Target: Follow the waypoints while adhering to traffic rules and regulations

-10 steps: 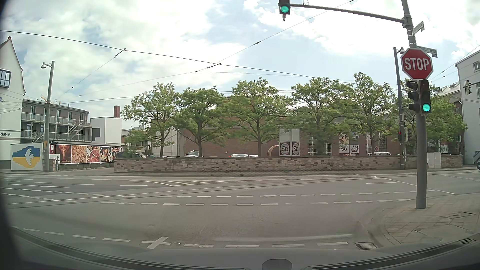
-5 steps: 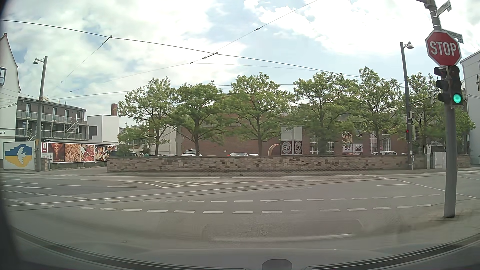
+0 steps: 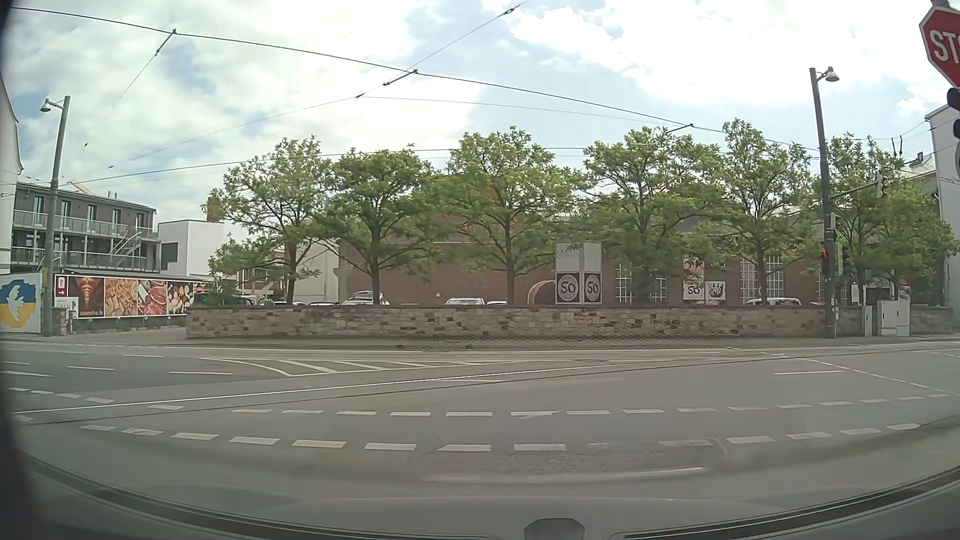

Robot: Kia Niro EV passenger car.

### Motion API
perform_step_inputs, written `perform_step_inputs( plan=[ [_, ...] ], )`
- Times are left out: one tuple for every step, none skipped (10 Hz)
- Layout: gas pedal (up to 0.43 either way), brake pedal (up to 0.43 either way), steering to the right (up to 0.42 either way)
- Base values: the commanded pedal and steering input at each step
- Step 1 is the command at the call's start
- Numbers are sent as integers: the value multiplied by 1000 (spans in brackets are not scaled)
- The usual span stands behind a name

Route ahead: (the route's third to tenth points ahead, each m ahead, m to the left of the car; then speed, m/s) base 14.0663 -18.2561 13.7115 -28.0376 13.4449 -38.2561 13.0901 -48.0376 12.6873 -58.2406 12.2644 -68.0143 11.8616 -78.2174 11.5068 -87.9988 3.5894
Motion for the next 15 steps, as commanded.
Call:
perform_step_inputs(
  plan=[
    [8,37,104],
    [0,37,125],
    [0,30,146],
    [0,37,173],
    [8,30,201],
    [20,37,221],
    [20,37,243],
    [20,37,276],
    [28,37,314],
    [39,37,349],
    [47,37,384],
    [59,37,409],
    [79,37,434],
    [87,37,462],
    [98,37,486]
  ],
)
